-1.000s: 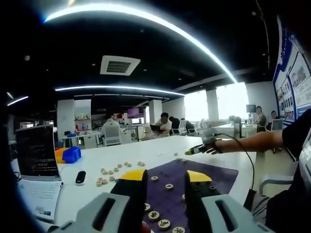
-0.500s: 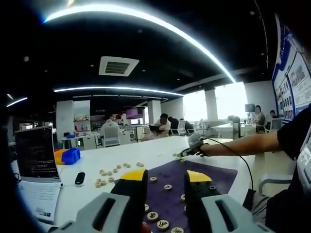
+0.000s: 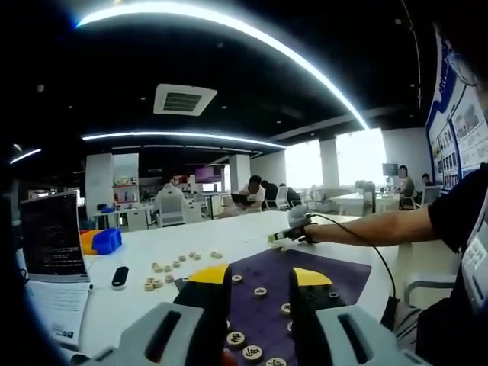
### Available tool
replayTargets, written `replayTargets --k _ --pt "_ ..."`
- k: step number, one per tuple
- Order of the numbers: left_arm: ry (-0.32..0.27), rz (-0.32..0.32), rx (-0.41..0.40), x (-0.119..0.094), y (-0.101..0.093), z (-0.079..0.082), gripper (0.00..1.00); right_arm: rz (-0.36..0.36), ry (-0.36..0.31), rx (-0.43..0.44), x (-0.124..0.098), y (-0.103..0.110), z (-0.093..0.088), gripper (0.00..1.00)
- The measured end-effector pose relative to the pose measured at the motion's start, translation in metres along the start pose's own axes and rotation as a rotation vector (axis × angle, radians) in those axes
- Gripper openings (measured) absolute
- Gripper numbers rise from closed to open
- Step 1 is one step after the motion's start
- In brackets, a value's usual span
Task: Pick up the chess pieces one by one and place each piece onto its starting position on the chessboard, setting the pieces on their correct points until all the chess pieces are arranged in the starting layout
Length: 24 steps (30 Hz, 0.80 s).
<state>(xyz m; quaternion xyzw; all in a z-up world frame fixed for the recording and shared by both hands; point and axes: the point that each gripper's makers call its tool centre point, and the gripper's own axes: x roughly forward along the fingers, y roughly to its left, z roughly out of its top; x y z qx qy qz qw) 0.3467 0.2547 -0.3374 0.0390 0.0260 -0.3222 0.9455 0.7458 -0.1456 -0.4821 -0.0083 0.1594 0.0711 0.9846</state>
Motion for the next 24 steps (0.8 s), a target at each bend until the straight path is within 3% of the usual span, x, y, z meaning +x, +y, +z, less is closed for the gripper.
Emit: replayTargets --k 3,9,15,24 --pt "0.002 -0.001 0.0 0.001 -0.001 -0.001 0.32 0.006 0.028 -0.071 0.002 0.003 -0.006 0.36" --pt "0.005 0.001 -0.002 0.002 0.0 -0.002 0.32 0.0 0.022 -0.063 0.0 0.003 -0.006 0.32" --pt "0.006 0.002 -0.003 0.002 0.0 -0.003 0.32 0.0 0.029 -0.069 0.004 0.0 -0.005 0.11" --pt "0.002 0.008 -0.005 0.0 0.003 -0.001 0.32 0.046 0.013 -0.038 -0.011 0.01 -0.001 0.1"
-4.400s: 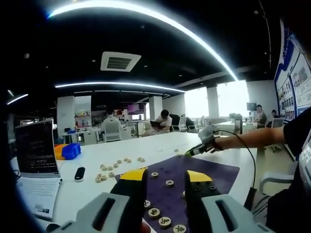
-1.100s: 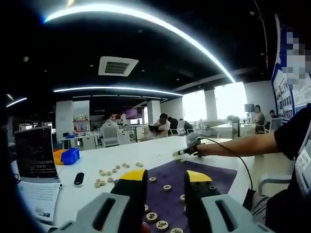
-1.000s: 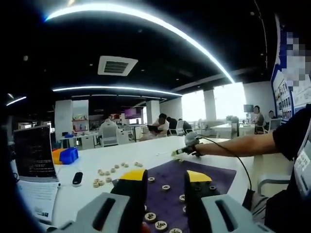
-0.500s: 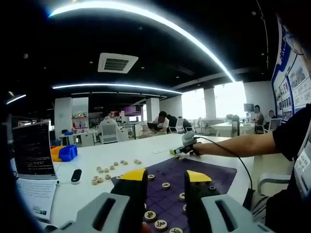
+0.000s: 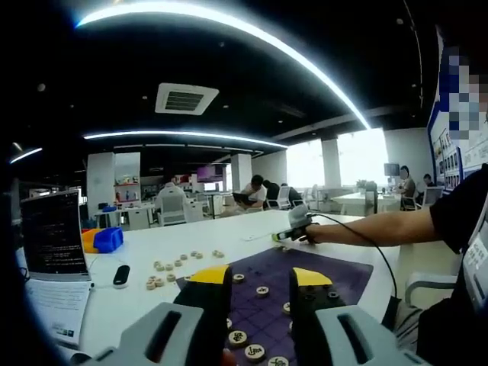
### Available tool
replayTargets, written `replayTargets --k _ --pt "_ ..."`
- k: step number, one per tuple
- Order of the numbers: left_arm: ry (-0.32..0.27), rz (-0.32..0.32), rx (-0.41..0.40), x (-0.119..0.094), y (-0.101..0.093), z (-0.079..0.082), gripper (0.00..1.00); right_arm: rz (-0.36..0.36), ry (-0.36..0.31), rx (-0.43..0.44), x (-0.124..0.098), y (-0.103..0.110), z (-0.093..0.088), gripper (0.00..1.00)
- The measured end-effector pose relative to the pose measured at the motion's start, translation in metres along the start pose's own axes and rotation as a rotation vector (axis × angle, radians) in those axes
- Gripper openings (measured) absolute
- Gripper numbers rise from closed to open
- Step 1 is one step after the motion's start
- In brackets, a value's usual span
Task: Pick up the chess pieces one by one and place each piece onto its starting position on the chessboard, setting the pieces on their correct points until all the chess pieces are arranged in the starting layout
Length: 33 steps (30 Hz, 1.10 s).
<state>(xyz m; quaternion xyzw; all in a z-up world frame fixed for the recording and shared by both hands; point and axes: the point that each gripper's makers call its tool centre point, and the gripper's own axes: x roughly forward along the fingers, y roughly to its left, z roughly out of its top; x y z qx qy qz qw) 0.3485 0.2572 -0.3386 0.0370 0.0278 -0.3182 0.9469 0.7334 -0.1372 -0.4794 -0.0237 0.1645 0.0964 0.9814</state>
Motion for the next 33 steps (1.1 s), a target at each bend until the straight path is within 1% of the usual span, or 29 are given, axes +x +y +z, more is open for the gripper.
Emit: replayTargets --k 1,3,4,8,11,14,16,18,19,20,21,23,27,28,30,32,33 --pt "-0.001 -0.001 0.0 0.0 0.0 0.0 0.32 0.009 -0.002 0.013 -0.002 0.001 0.001 0.1" --pt "-0.003 -0.002 0.001 -0.001 0.0 0.001 0.32 0.049 0.0 0.041 -0.008 0.009 0.002 0.1" --pt "-0.005 -0.002 0.001 -0.001 0.0 0.002 0.32 0.081 -0.003 0.063 -0.013 0.014 0.004 0.1" --pt "-0.012 -0.002 0.003 -0.003 -0.001 0.004 0.32 0.181 0.016 0.1 -0.038 0.027 0.003 0.1" --pt "-0.018 -0.005 0.006 -0.004 -0.003 0.007 0.32 0.224 0.025 0.123 -0.054 0.03 0.002 0.1" --pt "-0.022 -0.01 0.011 -0.005 -0.006 0.009 0.32 0.289 0.044 0.153 -0.073 0.039 -0.002 0.1" --pt "-0.022 -0.014 0.013 -0.005 -0.007 0.009 0.32 0.351 0.074 0.178 -0.088 0.051 -0.007 0.1" --pt "-0.023 -0.013 0.013 -0.005 -0.008 0.009 0.32 0.404 0.122 0.232 -0.103 0.063 -0.016 0.1" --pt "-0.023 -0.014 0.014 -0.004 -0.008 0.009 0.32 0.432 0.141 0.245 -0.109 0.068 -0.019 0.1" --pt "-0.023 -0.015 0.014 -0.004 -0.008 0.01 0.32 0.451 0.146 0.247 -0.111 0.071 -0.021 0.1" --pt "-0.024 -0.016 0.015 -0.004 -0.008 0.01 0.32 0.493 0.16 0.241 -0.119 0.081 -0.025 0.1" --pt "-0.022 -0.017 0.015 -0.004 -0.009 0.01 0.32 0.536 0.164 0.225 -0.127 0.092 -0.028 0.1" --pt "-0.02 -0.015 0.016 -0.004 -0.008 0.009 0.32 0.553 0.177 0.211 -0.128 0.096 -0.033 0.1" --pt "-0.02 -0.016 0.015 -0.004 -0.008 0.009 0.32 0.554 0.181 0.208 -0.134 0.102 -0.037 0.1" --pt "-0.02 -0.016 0.015 -0.003 -0.008 0.009 0.32 0.552 0.196 0.212 -0.132 0.103 -0.043 0.1" --pt "-0.017 -0.017 0.015 -0.003 -0.008 0.008 0.32 0.542 0.207 0.198 -0.138 0.11 -0.051 0.1" --pt "-0.016 -0.017 0.014 -0.003 -0.008 0.007 0.32 0.531 0.211 0.178 -0.138 0.109 -0.053 0.1"
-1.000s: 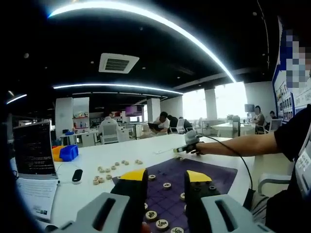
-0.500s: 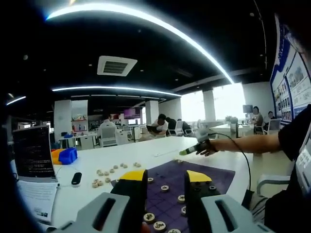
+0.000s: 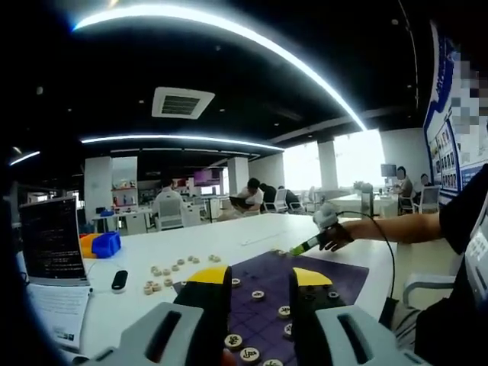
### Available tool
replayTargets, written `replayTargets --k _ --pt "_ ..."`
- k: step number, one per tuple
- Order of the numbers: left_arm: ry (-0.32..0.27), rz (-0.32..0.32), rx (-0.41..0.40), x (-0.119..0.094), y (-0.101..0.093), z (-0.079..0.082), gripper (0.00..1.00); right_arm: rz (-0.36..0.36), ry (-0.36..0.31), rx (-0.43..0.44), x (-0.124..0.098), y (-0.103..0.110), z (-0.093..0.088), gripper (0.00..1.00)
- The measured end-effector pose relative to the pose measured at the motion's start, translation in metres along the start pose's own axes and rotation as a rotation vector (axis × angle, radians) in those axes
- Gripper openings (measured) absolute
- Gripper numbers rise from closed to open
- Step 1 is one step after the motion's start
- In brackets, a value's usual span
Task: Pick up the chess pieces one by one and place each piece onto its starting position on the chessboard, setting the pieces on their correct points until all the chess pieces are arranged in the starting layout
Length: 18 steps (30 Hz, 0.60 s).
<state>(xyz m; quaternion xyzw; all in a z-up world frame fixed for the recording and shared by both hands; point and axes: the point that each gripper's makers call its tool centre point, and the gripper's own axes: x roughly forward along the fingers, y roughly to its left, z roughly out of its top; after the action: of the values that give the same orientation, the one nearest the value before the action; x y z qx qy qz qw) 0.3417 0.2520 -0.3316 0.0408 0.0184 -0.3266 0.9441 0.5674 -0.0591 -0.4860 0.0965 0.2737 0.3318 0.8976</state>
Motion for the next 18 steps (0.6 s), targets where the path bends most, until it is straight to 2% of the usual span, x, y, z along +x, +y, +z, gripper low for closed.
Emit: replayTargets --k 6,13,15,18 --pt "-0.006 0.002 -0.001 -0.001 0.001 0.002 0.32 -0.035 0.005 -0.021 0.0 0.006 -0.007 0.11" --pt "-0.005 0.0 0.002 -0.001 0.0 0.001 0.32 -0.066 0.016 -0.027 0.001 -0.006 -0.002 0.13" --pt "-0.005 0.001 0.002 -0.002 0.0 0.001 0.32 -0.076 0.02 -0.042 0.001 -0.015 0.003 0.15" --pt "-0.005 0.002 0.001 -0.001 0.0 0.001 0.32 -0.089 0.016 -0.052 -0.002 -0.019 0.005 0.22"
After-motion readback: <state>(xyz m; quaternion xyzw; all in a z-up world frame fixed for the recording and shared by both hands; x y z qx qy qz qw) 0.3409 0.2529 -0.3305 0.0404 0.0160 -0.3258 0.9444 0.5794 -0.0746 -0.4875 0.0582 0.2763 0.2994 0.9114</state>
